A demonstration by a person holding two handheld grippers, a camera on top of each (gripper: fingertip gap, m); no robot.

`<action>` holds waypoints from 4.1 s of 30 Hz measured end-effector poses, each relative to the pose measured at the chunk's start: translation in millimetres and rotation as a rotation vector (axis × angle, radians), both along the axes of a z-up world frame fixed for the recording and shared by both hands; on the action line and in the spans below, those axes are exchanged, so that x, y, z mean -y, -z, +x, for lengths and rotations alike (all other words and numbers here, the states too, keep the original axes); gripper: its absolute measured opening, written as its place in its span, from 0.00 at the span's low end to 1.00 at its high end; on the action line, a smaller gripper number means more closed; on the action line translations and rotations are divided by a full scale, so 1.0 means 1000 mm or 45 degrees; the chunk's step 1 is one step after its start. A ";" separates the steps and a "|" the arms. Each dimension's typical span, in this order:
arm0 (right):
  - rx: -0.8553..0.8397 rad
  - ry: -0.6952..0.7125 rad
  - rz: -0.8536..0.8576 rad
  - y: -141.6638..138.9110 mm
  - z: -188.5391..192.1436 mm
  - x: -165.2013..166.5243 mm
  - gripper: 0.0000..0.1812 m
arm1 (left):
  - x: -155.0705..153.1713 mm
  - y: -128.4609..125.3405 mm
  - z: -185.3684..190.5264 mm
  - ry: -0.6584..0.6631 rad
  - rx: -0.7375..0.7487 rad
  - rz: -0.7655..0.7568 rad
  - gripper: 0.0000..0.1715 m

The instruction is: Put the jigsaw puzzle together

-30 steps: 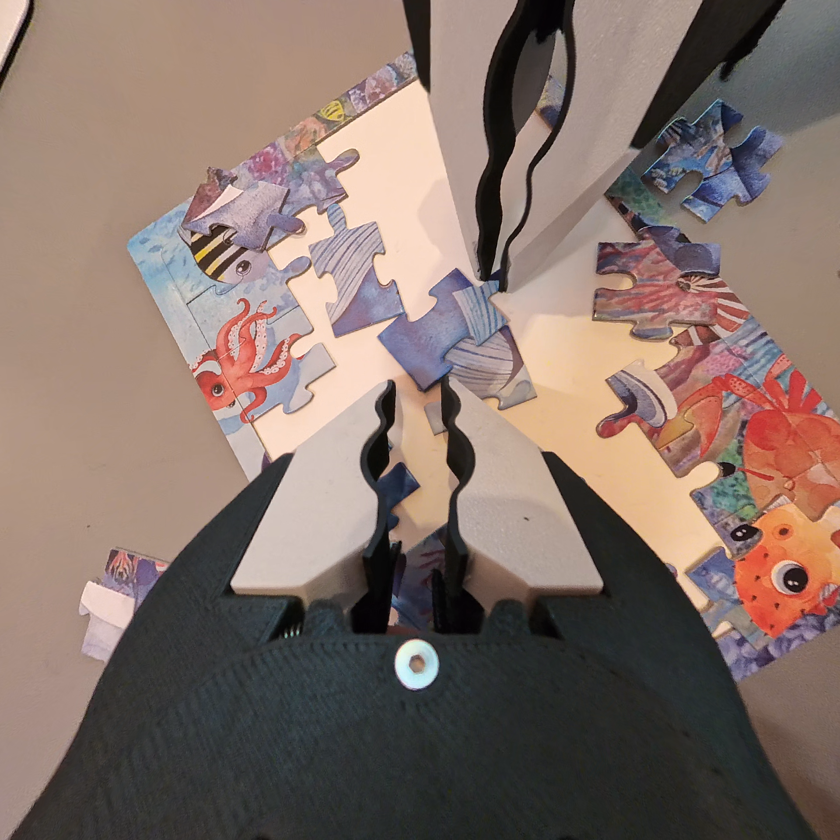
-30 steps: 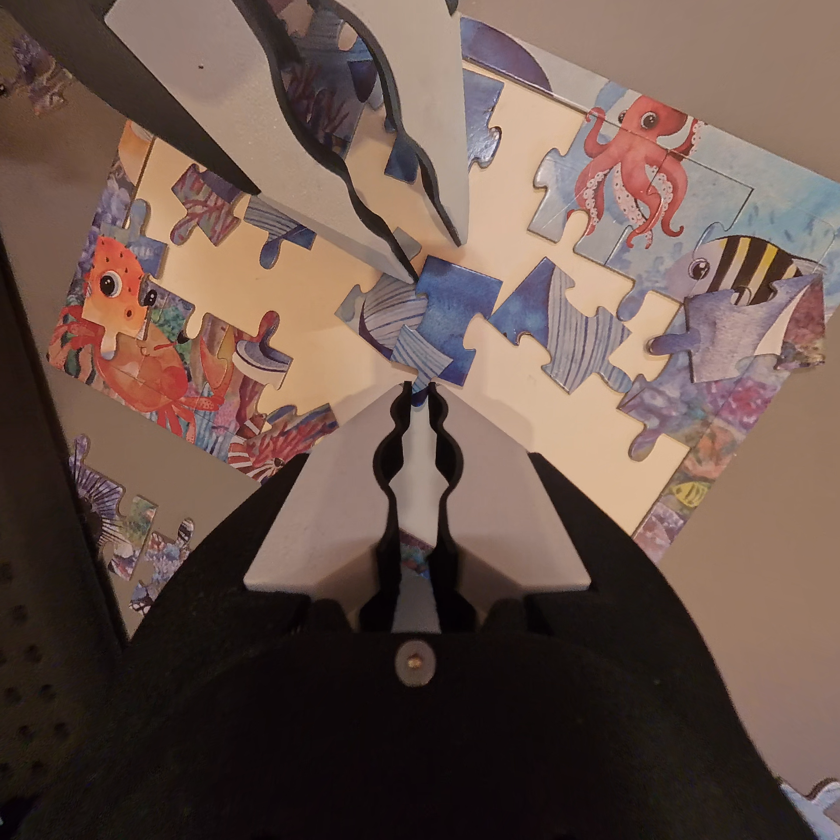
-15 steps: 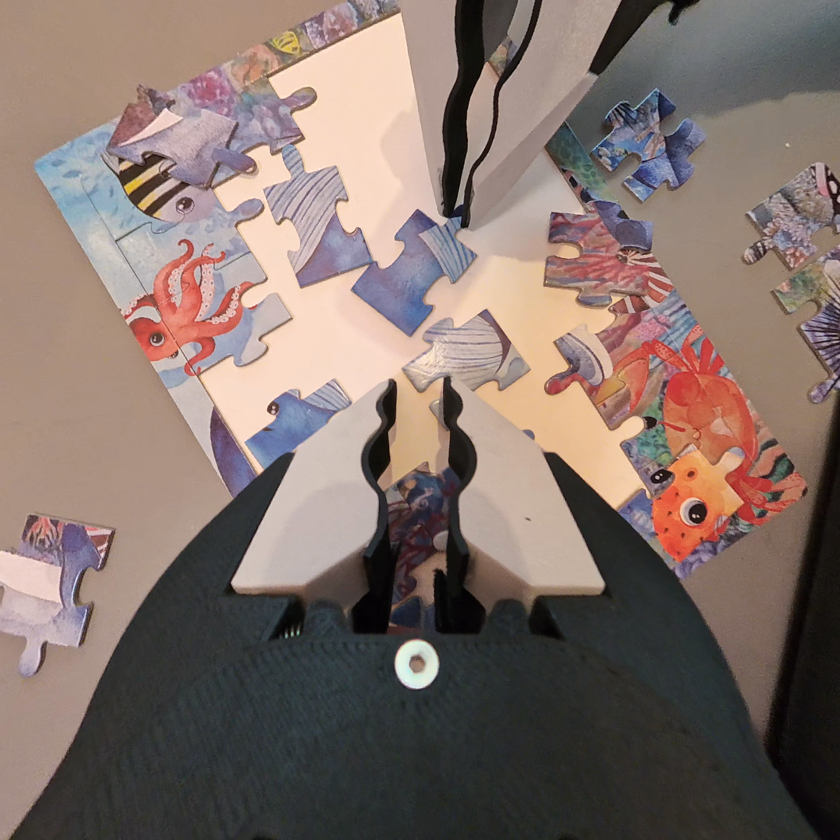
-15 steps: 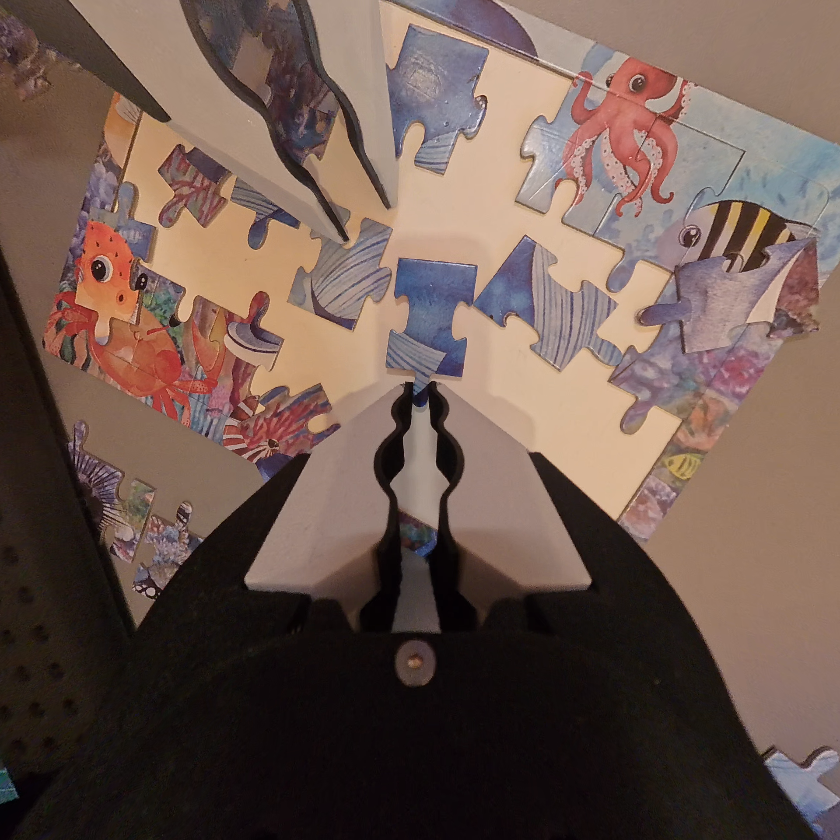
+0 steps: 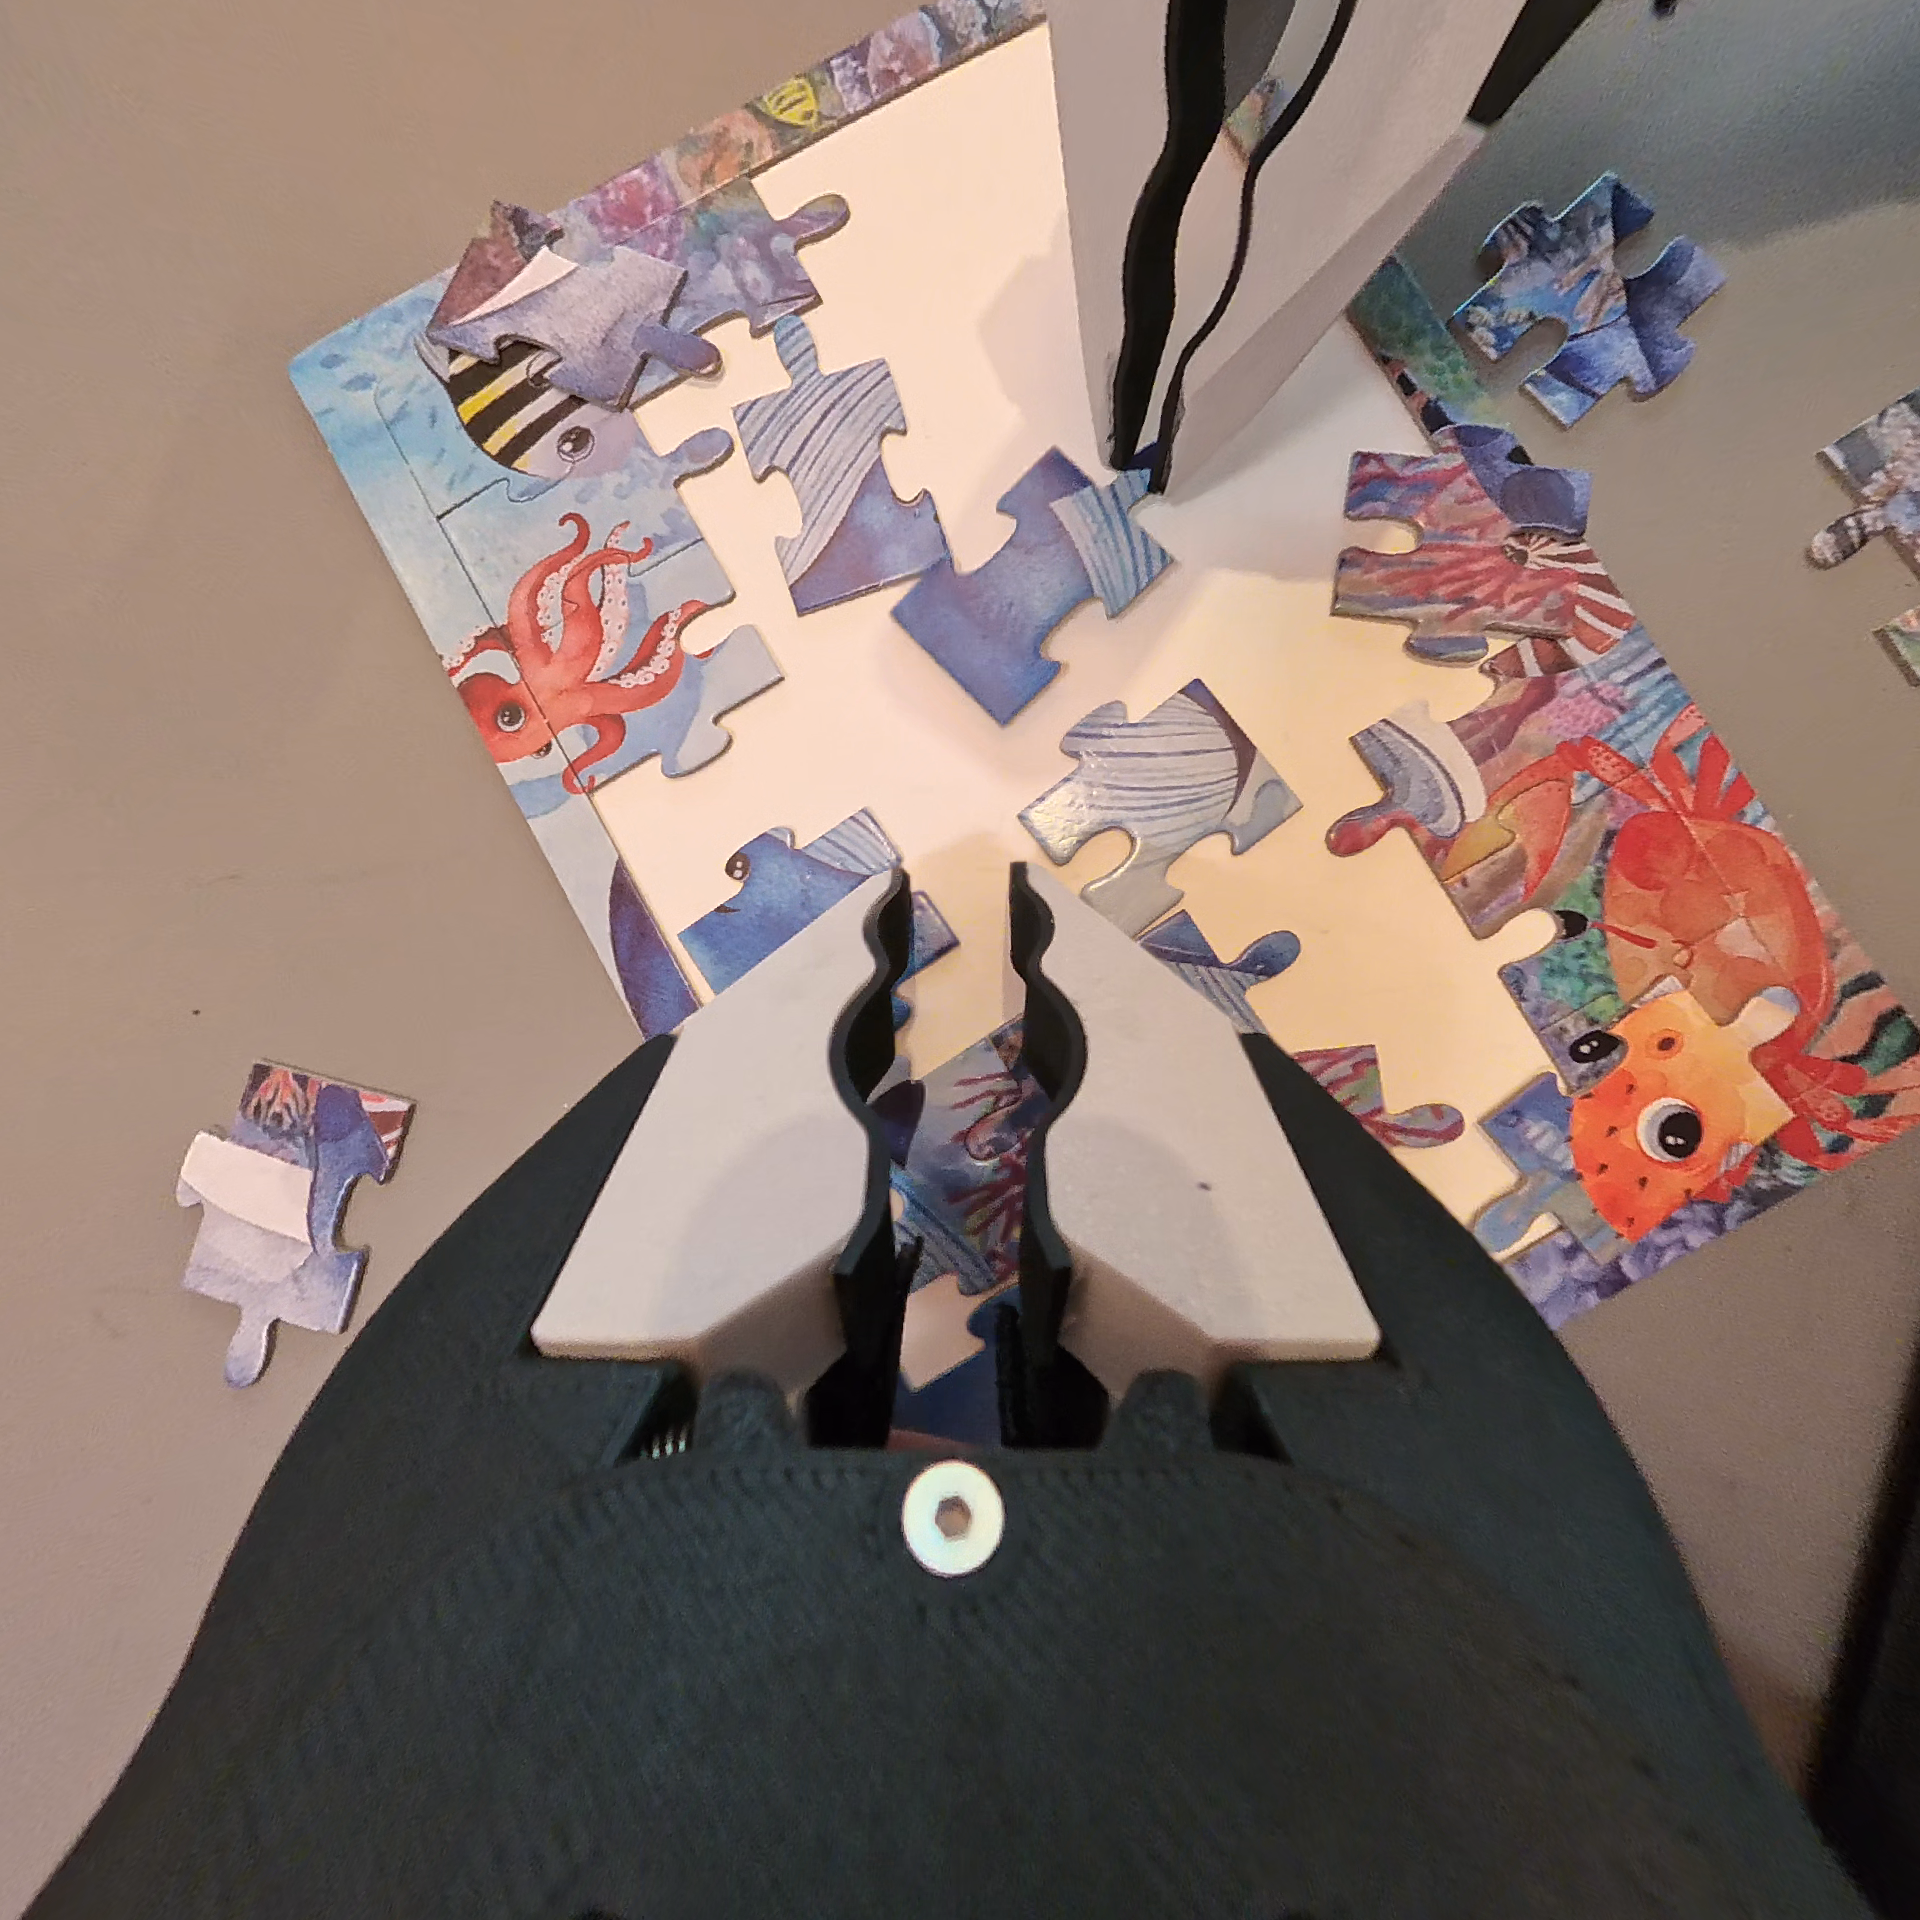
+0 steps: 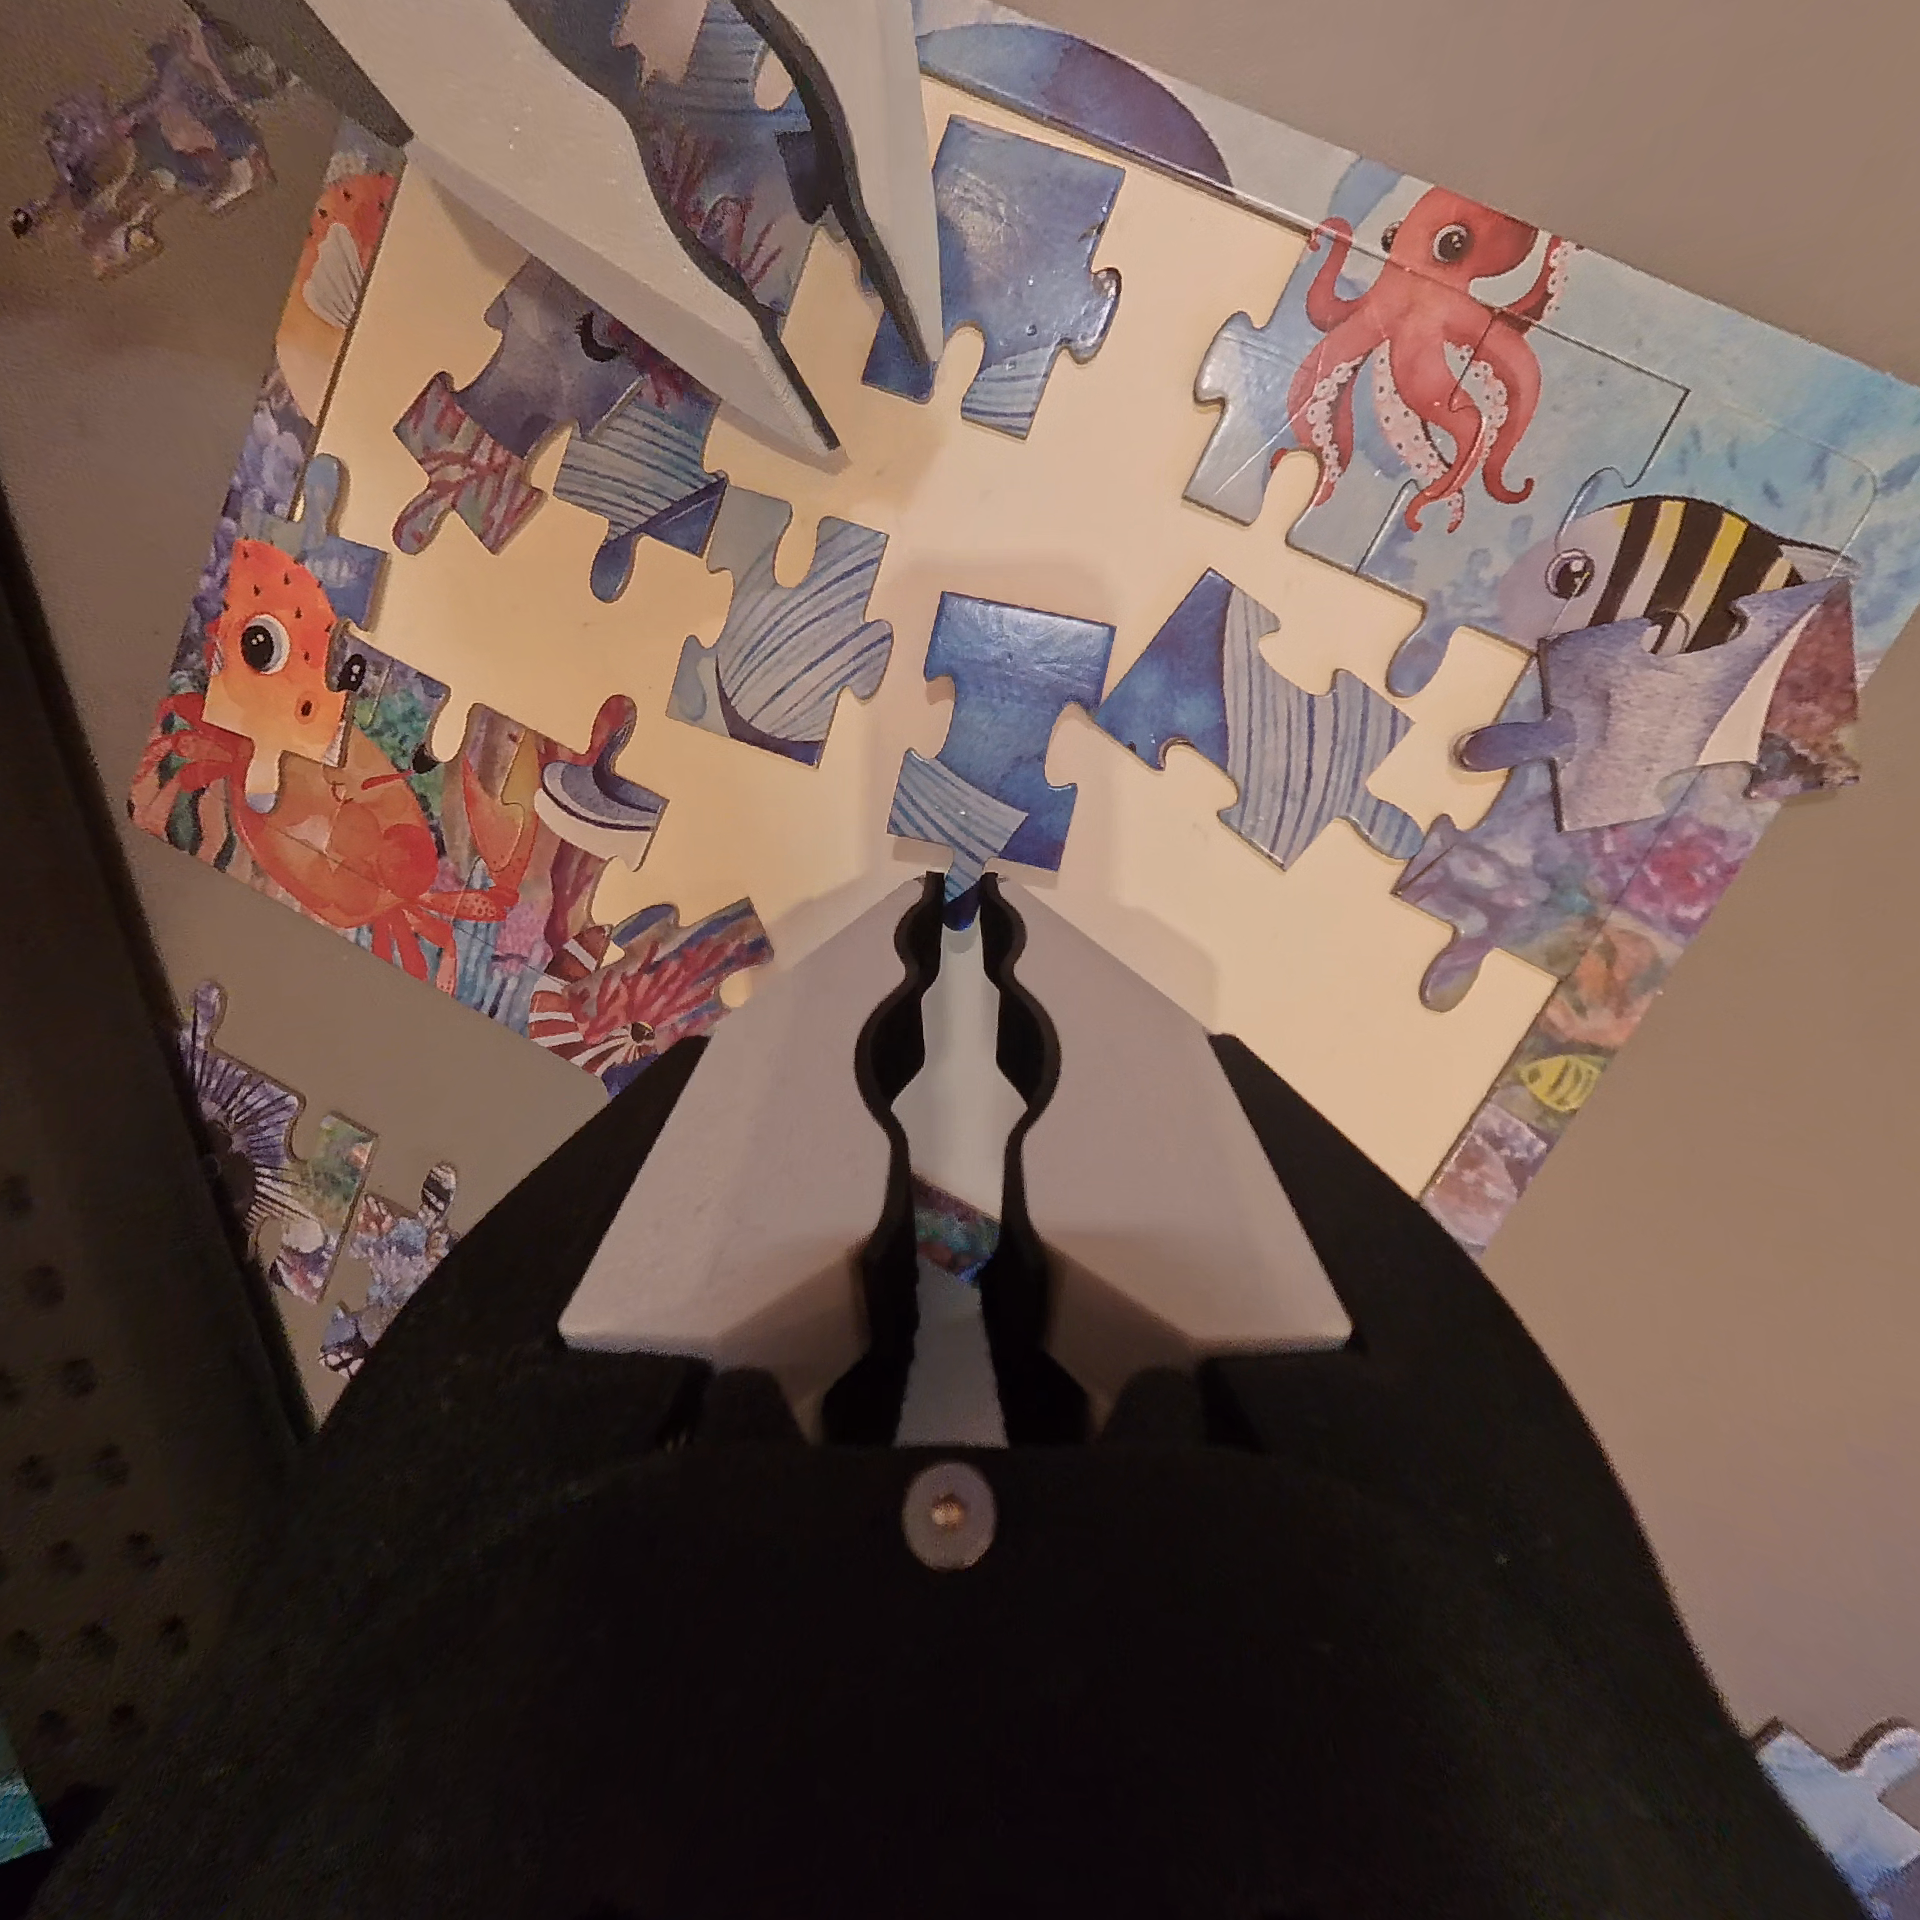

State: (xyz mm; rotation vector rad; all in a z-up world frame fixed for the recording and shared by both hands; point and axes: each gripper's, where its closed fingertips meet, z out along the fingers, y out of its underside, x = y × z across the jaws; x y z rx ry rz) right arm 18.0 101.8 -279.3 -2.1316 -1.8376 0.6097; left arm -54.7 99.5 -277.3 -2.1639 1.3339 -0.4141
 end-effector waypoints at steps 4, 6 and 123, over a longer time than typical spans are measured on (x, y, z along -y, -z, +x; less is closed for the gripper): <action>-0.021 0.023 0.014 -0.004 0.002 -0.005 0.03 | -0.001 0.002 -0.001 0.002 -0.016 0.010 0.10; -0.039 0.034 0.018 -0.008 0.002 -0.007 0.03 | -0.002 0.001 -0.001 -0.002 -0.016 0.020 0.10; -0.061 0.016 0.128 0.006 -0.009 -0.019 0.12 | -0.017 0.010 0.026 0.002 0.008 0.061 0.13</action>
